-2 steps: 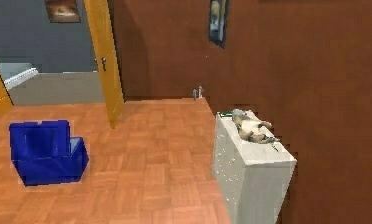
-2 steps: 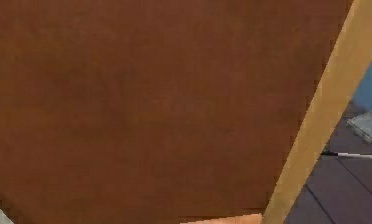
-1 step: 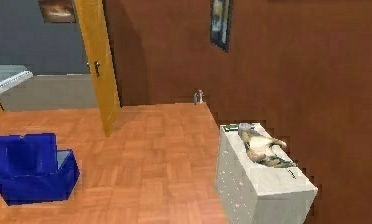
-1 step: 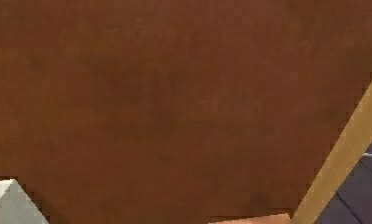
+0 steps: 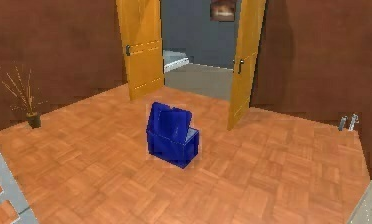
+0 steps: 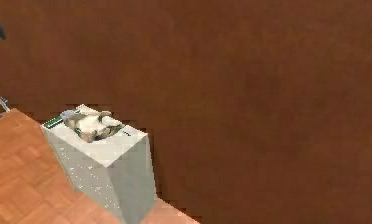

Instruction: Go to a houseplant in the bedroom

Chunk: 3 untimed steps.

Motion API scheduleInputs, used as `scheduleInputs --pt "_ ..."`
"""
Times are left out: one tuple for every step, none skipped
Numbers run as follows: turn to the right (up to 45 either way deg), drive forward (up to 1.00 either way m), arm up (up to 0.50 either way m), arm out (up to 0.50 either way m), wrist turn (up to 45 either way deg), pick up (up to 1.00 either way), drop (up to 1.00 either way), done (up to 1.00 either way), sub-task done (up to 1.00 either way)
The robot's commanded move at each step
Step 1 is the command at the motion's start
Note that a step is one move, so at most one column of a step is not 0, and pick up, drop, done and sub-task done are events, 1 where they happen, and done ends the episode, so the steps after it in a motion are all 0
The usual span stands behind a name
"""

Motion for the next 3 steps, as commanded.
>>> scheduleInputs --pt "0.0 0.5 0.0 0.0 0.0 0.0 0.0 0.0 0.0" --pt "-36.0 0.0 0.0 0.0 0.0 0.0 0.0 0.0 0.0" --pt "0.0 0.95 0.0 0.0 0.0 0.0 0.0 0.0 0.0"
